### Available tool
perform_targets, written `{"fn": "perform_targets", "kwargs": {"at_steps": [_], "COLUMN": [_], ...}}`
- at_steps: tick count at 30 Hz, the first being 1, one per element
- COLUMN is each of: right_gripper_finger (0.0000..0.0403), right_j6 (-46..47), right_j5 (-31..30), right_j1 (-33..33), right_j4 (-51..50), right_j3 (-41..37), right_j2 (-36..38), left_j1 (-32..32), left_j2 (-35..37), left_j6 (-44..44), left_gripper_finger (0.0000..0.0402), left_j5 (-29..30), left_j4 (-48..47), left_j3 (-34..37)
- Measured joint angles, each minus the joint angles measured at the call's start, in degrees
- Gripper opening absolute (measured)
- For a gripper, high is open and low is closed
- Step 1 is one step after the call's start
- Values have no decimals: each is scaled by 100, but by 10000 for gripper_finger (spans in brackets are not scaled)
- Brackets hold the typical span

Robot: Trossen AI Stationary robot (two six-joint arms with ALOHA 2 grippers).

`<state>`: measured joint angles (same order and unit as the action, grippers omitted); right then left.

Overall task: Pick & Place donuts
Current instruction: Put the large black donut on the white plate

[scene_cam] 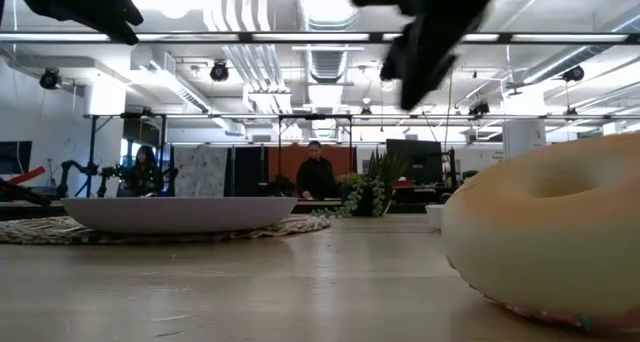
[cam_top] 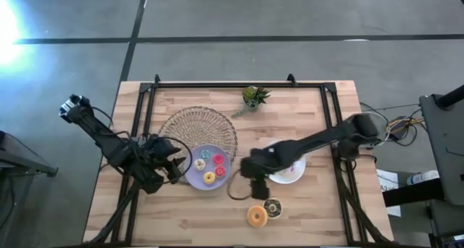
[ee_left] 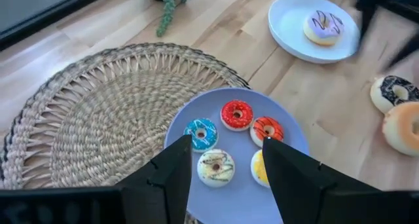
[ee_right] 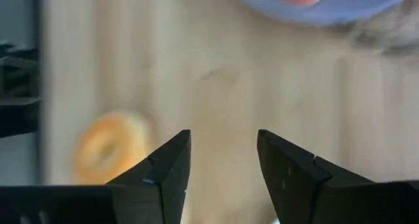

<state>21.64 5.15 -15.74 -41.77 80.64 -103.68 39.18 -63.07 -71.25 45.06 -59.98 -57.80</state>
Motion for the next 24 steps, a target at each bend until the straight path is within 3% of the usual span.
{"fn": "perform_targets", "kwargs": {"at_steps": [3,9,13,17,24], "right_gripper_finger": [167,164,164,164,165], "right_j6": [358,217,1133,1799,1802], "right_j5": [131,-318,-355,-435,-533], "right_j1": [-217,-1123,-1610,-1699,-1678], "right_j4": [240,171,186,722,1126], "right_j3": [-554,-1228,-1714,-2102,-2339], "right_j2": [512,991,1075,1063,857], "left_j1": [-2,-4,-4,-4,-11], "left_j2": [-62,-292,-477,-645,-737], "left_j6": [94,444,398,383,311], "left_gripper_finger": [161,161,161,161,161], "left_j5": [36,-43,-183,-214,-280], "left_j4": [160,689,706,735,798], "left_j3": [0,0,0,0,0]}}
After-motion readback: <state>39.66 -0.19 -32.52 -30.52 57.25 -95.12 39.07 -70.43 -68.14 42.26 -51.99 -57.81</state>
